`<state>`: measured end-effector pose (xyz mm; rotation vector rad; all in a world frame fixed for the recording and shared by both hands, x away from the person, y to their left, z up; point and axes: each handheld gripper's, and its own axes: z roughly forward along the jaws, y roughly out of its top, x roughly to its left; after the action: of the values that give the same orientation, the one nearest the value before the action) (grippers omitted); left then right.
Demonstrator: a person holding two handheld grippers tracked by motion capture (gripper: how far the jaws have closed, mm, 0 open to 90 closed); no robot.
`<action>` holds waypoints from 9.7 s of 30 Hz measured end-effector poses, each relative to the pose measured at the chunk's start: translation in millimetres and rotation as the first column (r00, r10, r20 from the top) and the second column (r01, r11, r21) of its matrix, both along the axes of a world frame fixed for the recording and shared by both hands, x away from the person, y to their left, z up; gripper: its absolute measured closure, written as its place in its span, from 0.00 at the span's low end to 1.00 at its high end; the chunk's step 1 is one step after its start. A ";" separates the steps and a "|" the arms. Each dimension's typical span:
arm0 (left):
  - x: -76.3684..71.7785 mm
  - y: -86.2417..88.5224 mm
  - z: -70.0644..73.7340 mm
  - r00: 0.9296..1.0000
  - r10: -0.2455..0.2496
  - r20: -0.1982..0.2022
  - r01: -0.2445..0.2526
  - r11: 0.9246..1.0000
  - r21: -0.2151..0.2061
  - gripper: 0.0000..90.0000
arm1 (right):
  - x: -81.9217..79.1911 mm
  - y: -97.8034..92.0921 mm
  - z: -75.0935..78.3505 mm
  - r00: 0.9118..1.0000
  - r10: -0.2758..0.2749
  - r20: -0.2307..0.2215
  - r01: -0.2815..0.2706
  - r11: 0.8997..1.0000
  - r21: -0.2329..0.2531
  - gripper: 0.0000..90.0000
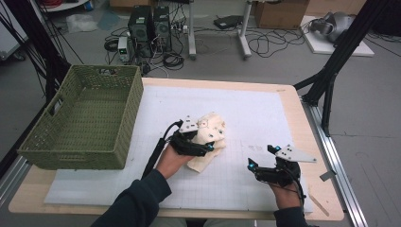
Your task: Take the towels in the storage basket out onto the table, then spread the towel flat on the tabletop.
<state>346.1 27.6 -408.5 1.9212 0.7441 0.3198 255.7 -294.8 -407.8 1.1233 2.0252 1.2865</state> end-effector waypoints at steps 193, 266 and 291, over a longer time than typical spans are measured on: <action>-27.2 115.6 -21.4 0.998 0.064 0.007 -0.062 0.988 -0.138 0.52 | 87.0 77.0 10.2 0.992 -0.035 -0.120 0.018 0.990 -0.142 0.52; -35.6 128.1 -10.1 0.991 0.133 0.013 -0.133 0.984 0.117 0.95 | 88.8 70.4 -31.6 0.958 0.034 -0.285 -0.098 0.972 -0.215 0.77; -20.3 115.6 -24.6 0.985 0.171 -0.033 -0.166 0.978 0.127 0.95 | 14.9 6.1 5.5 0.970 -0.079 -0.228 0.004 0.950 -0.313 0.68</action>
<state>325.8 143.2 -433.1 1.9909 0.9378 0.4389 270.6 -288.6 -402.3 1.2049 2.2655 0.8027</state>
